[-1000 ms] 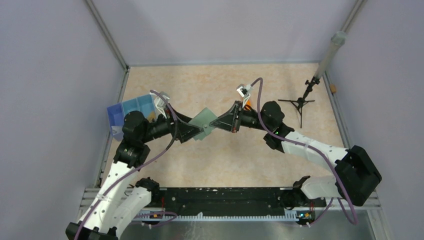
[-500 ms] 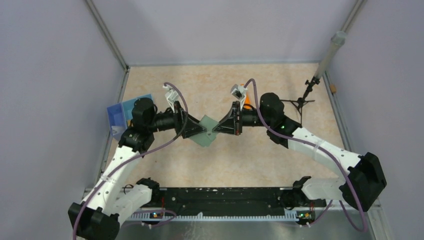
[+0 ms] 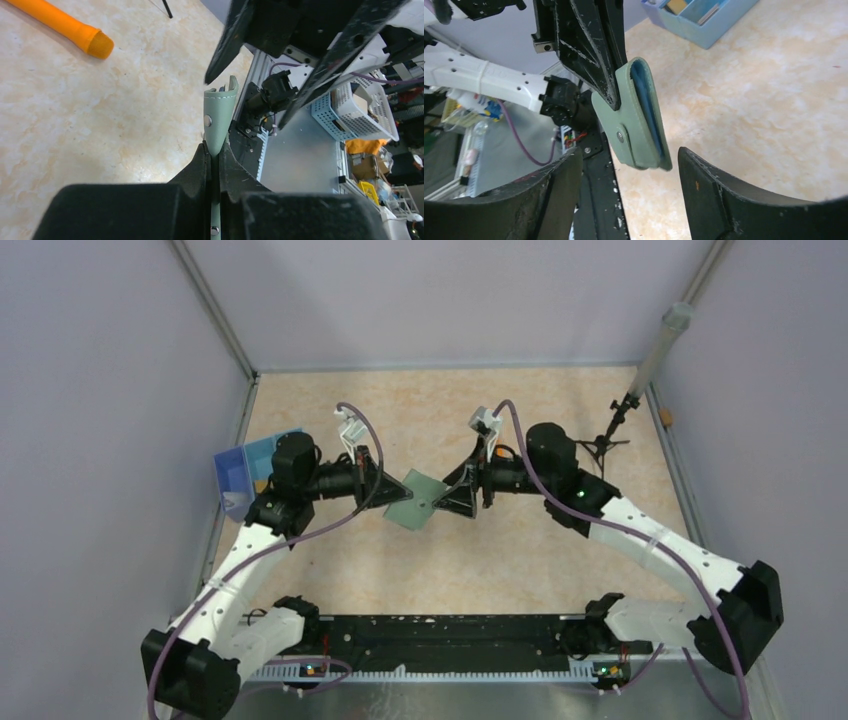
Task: Put the credit cards into the card holder
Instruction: Open the card holder at the center of the board.
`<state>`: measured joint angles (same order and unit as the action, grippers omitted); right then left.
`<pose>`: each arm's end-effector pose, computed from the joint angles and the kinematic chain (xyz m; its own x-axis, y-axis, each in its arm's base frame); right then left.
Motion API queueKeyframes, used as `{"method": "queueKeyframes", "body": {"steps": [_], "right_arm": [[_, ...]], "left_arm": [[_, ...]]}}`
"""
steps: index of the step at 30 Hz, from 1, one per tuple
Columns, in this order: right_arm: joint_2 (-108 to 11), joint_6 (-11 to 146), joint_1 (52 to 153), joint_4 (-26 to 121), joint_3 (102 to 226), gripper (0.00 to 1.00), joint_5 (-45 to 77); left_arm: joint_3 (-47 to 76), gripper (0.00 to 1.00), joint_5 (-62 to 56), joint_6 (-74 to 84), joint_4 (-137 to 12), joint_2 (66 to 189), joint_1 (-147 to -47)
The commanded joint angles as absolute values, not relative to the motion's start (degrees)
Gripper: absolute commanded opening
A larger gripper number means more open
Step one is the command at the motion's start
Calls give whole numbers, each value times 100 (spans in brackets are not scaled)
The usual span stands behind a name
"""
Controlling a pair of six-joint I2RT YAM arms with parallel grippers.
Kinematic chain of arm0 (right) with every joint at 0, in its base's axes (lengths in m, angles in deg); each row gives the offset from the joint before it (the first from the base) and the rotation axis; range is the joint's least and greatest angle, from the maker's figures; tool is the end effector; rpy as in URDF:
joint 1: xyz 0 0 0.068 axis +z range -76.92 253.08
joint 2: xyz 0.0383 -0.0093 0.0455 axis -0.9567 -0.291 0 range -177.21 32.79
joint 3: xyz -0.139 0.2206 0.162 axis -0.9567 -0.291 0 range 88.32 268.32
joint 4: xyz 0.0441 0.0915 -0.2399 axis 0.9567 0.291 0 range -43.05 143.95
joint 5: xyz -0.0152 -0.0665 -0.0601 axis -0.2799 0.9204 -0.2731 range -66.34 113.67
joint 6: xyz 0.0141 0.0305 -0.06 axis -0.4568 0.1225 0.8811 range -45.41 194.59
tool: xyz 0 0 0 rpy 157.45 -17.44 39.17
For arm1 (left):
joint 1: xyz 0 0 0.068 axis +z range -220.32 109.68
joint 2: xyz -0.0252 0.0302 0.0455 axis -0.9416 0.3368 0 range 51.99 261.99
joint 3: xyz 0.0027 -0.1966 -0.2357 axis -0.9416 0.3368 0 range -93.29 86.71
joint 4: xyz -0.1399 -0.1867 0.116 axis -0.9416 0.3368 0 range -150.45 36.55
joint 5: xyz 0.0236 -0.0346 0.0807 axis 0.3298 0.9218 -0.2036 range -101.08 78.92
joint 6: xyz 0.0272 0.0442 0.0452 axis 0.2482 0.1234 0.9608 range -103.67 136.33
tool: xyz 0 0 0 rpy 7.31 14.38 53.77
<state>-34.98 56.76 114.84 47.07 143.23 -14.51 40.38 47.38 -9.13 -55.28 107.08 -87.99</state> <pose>0.1805 0.2073 0.3682 -0.4573 -0.0856 -0.8852 -0.8748 0.2222 0.4305 0.1753 -0.1055 0.3561 -0.6141 -0.0403 -0.7882 0.7564 0.2547 -0.6024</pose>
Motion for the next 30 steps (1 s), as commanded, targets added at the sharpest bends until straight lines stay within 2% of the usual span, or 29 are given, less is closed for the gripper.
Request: {"method": "queueKeyframes", "body": {"steps": [1, 6, 11, 19, 30], "right_arm": [[-2742, 5857, 11422, 4795, 14330, 71, -547], [-2611, 5656, 11421, 4440, 14188, 67, -931], [-3093, 5451, 11475, 4216, 14225, 55, -1614], [-3620, 5482, 11518, 4070, 14173, 53, -2147], [-3981, 5833, 11527, 4217, 14089, 50, -2253]], "left_arm": [[3932, 0, 4261, -778, -5578, 10791, -8799], [3927, 0, 4133, -916, -5471, 11004, -8781], [3898, 0, 4423, -921, -5417, 11031, -8781], [3936, 0, 4812, -944, -5539, 10901, -8781], [4136, 0, 5527, -1506, -6424, 10771, -8781]]}}
